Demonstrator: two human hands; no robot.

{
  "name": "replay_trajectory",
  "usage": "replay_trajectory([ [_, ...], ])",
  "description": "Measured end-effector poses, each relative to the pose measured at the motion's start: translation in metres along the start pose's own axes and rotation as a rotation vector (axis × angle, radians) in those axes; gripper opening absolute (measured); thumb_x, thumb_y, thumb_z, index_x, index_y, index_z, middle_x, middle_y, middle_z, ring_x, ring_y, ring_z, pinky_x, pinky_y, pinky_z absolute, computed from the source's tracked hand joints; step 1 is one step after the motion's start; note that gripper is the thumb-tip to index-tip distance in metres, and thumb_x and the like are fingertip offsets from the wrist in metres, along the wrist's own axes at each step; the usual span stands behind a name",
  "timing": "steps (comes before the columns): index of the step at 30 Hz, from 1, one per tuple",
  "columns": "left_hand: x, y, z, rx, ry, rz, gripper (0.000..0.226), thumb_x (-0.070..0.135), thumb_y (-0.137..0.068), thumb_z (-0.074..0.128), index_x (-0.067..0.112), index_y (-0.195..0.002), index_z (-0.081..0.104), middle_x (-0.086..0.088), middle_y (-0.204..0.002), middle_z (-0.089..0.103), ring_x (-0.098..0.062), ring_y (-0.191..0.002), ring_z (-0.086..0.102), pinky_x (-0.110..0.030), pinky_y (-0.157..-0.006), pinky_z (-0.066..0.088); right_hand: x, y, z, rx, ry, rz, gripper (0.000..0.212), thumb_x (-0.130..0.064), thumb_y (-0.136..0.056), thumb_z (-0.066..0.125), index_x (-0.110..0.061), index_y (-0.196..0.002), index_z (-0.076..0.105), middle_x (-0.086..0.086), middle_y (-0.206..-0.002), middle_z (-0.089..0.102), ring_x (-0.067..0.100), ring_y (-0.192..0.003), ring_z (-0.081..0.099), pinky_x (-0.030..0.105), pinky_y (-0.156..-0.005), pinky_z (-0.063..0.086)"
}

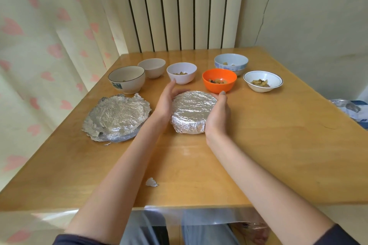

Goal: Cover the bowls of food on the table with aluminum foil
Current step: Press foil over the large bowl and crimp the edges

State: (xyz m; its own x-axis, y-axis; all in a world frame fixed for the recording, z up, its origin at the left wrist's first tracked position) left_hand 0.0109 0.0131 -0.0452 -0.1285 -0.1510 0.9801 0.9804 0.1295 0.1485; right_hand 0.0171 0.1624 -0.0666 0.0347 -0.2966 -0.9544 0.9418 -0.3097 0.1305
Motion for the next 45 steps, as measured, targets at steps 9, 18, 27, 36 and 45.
replay_trajectory([
  [9, -0.035, -0.001, -0.040, 0.357, 0.038, -0.015, 0.097, 0.093, -0.054, 0.034, 0.023, -0.112, 0.068, -0.004, -0.107, 0.072, -0.028, -0.102, 0.067, -0.048, -0.100, 0.046, 0.006, -0.027, 0.020, -0.334, 0.077, 0.111, 0.058, -0.053, -0.096, 0.032, -0.007, -0.098, 0.069, 0.011, -0.092, 0.073, 0.024, -0.087, 0.069, 0.030, -0.073, 0.052],
  [18, -0.001, 0.003, -0.037, 0.186, 0.047, 0.101, 0.069, 0.057, -0.101, 0.022, 0.007, -0.142, 0.046, -0.008, -0.148, 0.047, -0.022, -0.137, 0.043, -0.035, -0.111, 0.033, -0.012, -0.007, -0.025, 0.008, -0.030, -0.042, 0.034, -0.037, -0.101, 0.032, -0.015, -0.106, 0.058, -0.002, -0.101, 0.060, 0.004, -0.085, 0.054, 0.015, -0.074, 0.042],
  [27, -0.017, -0.002, -0.014, 0.056, 0.231, -0.049, 0.068, 0.066, -0.093, 0.038, 0.005, -0.098, 0.066, -0.015, -0.092, 0.074, -0.031, -0.088, 0.071, -0.046, -0.092, 0.052, -0.006, 0.012, -0.004, 0.088, 0.005, -0.118, 0.038, -0.051, -0.081, 0.032, -0.030, -0.089, 0.063, -0.009, -0.097, 0.066, 0.020, -0.099, 0.059, 0.042, -0.096, 0.045],
  [36, -0.023, 0.012, -0.012, 0.149, 0.262, -0.013, 0.064, 0.063, -0.097, 0.028, 0.012, -0.093, 0.065, -0.003, -0.076, 0.075, -0.023, -0.085, 0.070, -0.041, -0.093, 0.052, -0.004, -0.013, 0.005, -0.119, -0.003, -0.001, 0.054, -0.053, -0.094, 0.032, -0.017, -0.103, 0.070, 0.005, -0.099, 0.072, 0.020, -0.094, 0.066, 0.032, -0.078, 0.051],
  [45, -0.016, 0.026, -0.015, 0.187, 0.220, 0.034, 0.063, 0.059, -0.100, 0.024, 0.012, -0.093, 0.065, 0.001, -0.073, 0.075, -0.020, -0.086, 0.067, -0.033, -0.088, 0.050, -0.007, -0.015, 0.005, -0.180, 0.015, -0.009, 0.050, -0.045, -0.101, 0.027, -0.013, -0.120, 0.060, 0.007, -0.119, 0.064, 0.020, -0.108, 0.060, 0.029, -0.085, 0.047],
])
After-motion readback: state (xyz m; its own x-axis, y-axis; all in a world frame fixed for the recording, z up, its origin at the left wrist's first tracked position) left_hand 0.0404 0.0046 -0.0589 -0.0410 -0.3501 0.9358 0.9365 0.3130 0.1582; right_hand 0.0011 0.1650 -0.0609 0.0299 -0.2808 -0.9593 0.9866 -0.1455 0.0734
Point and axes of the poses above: each hand's wrist, its own y-axis away from the middle knuckle, its own z-axis out of the palm, x = y × z, the point moved 10 cm from there along -y, towards the middle knuckle
